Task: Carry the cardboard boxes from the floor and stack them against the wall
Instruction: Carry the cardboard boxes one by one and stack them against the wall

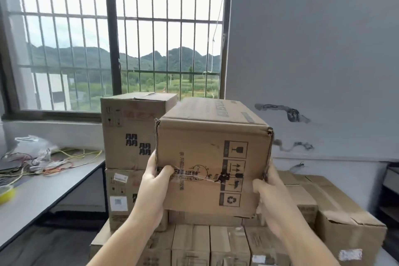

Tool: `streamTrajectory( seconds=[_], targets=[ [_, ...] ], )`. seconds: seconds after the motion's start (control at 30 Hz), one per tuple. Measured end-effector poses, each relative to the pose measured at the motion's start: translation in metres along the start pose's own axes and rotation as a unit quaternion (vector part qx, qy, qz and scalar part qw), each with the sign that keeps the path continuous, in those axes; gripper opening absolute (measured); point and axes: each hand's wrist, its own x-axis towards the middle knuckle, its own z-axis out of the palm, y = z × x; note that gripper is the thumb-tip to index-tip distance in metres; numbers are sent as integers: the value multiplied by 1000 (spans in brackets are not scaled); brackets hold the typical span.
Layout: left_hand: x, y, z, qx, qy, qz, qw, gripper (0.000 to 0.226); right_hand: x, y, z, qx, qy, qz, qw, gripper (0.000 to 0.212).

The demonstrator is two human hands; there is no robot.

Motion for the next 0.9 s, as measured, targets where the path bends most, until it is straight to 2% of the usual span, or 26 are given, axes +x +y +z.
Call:
streamTrajectory(
  seconds=[0.27,0.4,0.5,0.6,0.77,0.9],
  targets=[
    [166,-7,43,52,31,84,995,53,196,4,3,77,-45,-29,996,75],
    [231,-3,64,124,50,117,984,57,278,24,10,152,-57,-28,986,69],
    [279,6,79,210,35,155,965,59,328,43,19,250,-64,-2,966,66],
    [334,10,93,329,24,197,923,65,378,69,38,337,-60,26,939,63],
    [439,0,108,510,13,280,814,61,452,101,90,452,-41,78,888,69],
    [524,-21,106,608,-62,295,735,63,496,126,136,512,-14,191,837,45]
  ],
)
